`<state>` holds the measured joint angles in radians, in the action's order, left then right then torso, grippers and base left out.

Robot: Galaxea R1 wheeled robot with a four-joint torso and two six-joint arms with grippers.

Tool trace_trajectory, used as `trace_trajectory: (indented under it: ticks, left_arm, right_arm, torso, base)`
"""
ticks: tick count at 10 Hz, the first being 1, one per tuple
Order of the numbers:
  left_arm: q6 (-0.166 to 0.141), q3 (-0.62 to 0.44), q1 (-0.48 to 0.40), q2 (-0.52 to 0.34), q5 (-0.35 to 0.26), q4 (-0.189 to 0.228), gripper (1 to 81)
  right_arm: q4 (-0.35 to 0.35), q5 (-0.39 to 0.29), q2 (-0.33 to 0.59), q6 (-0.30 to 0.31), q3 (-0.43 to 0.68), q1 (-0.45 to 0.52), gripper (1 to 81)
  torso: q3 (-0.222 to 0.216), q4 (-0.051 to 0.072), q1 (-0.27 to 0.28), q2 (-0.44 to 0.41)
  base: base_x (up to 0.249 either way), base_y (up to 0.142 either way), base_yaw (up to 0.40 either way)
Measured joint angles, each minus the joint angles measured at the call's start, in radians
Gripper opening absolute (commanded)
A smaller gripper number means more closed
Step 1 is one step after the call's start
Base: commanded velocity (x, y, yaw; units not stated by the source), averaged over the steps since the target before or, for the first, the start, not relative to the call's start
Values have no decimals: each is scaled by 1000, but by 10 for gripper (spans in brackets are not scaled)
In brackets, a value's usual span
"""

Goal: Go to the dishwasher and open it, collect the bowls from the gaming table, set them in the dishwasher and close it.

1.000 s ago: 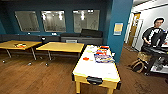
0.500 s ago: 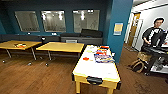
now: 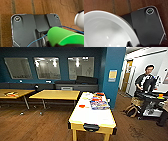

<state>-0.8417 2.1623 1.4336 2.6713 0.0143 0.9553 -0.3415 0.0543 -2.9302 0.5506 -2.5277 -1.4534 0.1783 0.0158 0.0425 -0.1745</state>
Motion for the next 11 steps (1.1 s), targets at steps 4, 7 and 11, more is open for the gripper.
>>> trace_trajectory:
  ticks: [4, 7, 11]
  left_arm:
    - [0, 35, -13, 23, 3, 7, 10]
    - [-1, 114, -10, 46, 5, 6, 10]
    - [-9, 208, -3, 94, 12, 6, 10]
  right_arm:
    - [0, 1, 3, 3, -6, -7, 10]
    - [-9, -2, 1, 3, -15, -13, 10]
    - [-37, -1, 3, 3, -24, -28, 10]
  torso:
    - [0, 0, 0, 0]
    - [0, 0, 0, 0]
    - [0, 0, 0, 0]
  base:
    - [0, 0, -400]
    - [0, 0, -400]
    - [0, 0, -400]
